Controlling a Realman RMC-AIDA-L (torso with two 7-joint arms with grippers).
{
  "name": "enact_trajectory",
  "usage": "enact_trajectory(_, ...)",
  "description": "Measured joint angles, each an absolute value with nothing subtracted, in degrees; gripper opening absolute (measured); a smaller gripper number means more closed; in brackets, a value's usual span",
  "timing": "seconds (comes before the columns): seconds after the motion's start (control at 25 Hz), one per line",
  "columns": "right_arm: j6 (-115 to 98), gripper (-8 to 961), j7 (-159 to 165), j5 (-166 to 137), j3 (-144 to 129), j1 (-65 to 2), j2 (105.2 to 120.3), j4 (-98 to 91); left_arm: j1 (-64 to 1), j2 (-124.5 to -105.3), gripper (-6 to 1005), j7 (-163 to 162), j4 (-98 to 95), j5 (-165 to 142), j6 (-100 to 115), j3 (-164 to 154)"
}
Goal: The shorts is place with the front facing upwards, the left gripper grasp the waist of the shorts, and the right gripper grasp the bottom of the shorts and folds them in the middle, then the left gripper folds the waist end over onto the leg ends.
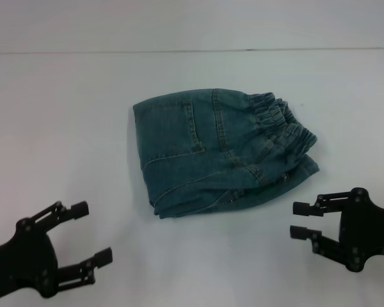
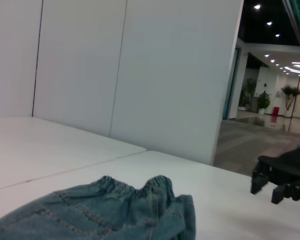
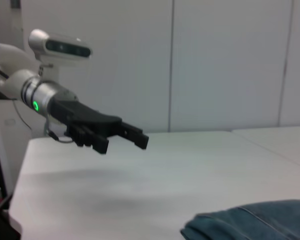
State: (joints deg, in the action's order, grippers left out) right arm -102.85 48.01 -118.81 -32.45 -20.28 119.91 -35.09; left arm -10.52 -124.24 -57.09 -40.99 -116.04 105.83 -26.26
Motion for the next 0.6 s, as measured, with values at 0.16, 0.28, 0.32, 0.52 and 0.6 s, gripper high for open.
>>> enact_trajectory(0.16, -103.65, 326, 47.93, -118.66, -34.95, -20.56, 119.99, -34.73, -9.91, -124.19, 919, -54.30, -39.85, -118.72, 107.21, -23.90)
enact_trajectory(0.28, -103.61, 397, 47.80, -118.65, -36.95, -20.93, 120.05, -34.26, -9.84, -124.19, 919, -53.09, -39.26, -120.28, 107.51, -23.64)
enact_trajectory(0.32, -103.45, 420, 47.78, -118.65, -37.48, -21.12, 120.06, -34.06, -9.84, -124.19, 919, -52.90, -39.19, -120.57, 107.60, -23.63)
enact_trajectory(0.52, -102.92, 538, 47.76, -118.73, -38.11, -21.69, 120.06, -33.96, -10.13, -124.05, 919, -52.47, -39.05, -122.14, 108.86, -23.59)
enact_trajectory(0.6, -102.77, 585, 47.75, -118.84, -38.46, -21.78, 120.06, -33.96, -10.14, -124.03, 919, -52.46, -39.04, -122.39, 108.94, -23.50)
